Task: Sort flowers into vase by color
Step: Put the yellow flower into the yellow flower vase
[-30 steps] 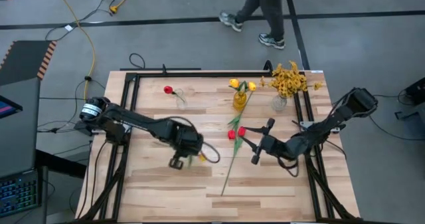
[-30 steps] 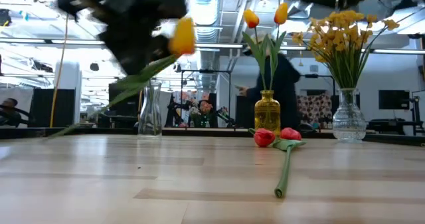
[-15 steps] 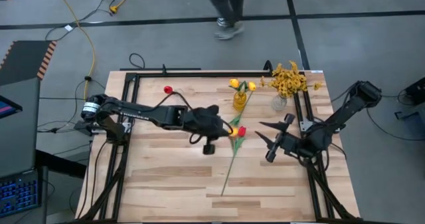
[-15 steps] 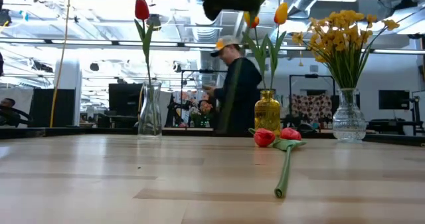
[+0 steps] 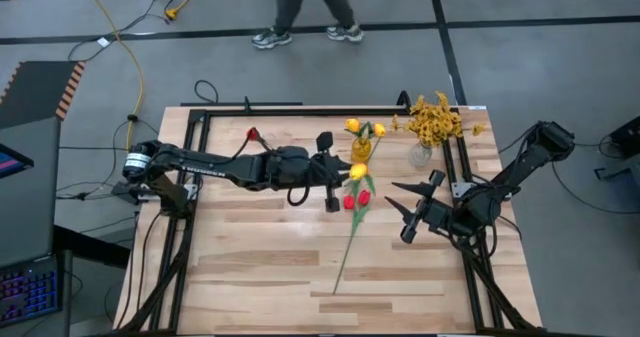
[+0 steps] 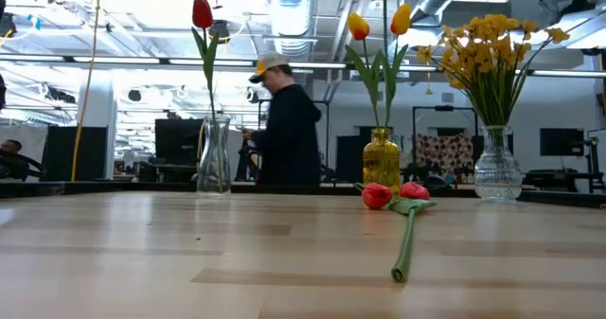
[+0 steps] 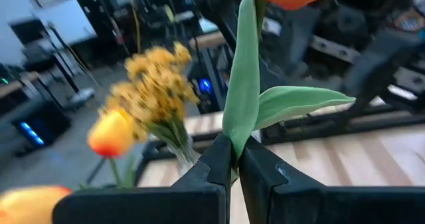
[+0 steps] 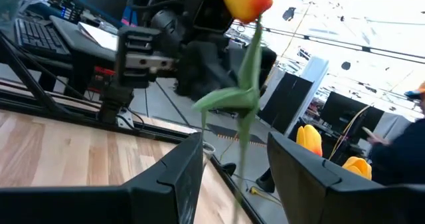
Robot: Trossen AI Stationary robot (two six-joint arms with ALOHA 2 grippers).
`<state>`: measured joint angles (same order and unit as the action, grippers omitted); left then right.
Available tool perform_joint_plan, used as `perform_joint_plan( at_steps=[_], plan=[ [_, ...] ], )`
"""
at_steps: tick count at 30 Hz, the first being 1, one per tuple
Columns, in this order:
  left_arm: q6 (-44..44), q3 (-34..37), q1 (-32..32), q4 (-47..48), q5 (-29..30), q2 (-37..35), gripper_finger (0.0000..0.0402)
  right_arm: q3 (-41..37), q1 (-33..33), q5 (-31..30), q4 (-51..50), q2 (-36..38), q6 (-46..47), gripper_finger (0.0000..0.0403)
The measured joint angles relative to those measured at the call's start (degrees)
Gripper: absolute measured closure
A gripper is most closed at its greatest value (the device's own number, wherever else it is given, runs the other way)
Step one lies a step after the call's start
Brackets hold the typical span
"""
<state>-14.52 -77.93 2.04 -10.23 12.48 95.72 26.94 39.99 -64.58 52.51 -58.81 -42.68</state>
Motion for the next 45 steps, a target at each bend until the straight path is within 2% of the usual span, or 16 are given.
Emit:
perform_joint_plan(
  at_steps=[9, 23, 29, 34, 45],
  plan=[
    [-6.78, 0.0, -2.79, -3.9, 0.0, 0.0, 0.0397, 0.0, 0.0, 0.04, -0.2, -0.01, 0.15, 0.0207],
    [-5.99, 0.37, -8.0, -5.97, -4.7, 0.0, 0.0397, 0.0, 0.0, 0.11, -0.24, -0.04, 0.15, 0.0207],
    [-5.95, 0.39, -8.95, -6.09, -4.73, 0.09, 0.0397, 0.0, 0.0, 0.14, -0.24, -0.04, 0.15, 0.0207],
    [-5.99, 0.42, -9.17, -10.12, -4.8, 3.32, 0.0397, -0.02, 0.0, 0.15, -0.61, -0.04, 0.17, 0.0207],
    [-5.19, 0.46, -9.18, -10.25, -1.21, 5.46, 0.0397, -0.02, 0.0, 0.14, -2.79, -0.07, 0.17, 0.0207]
  ],
)
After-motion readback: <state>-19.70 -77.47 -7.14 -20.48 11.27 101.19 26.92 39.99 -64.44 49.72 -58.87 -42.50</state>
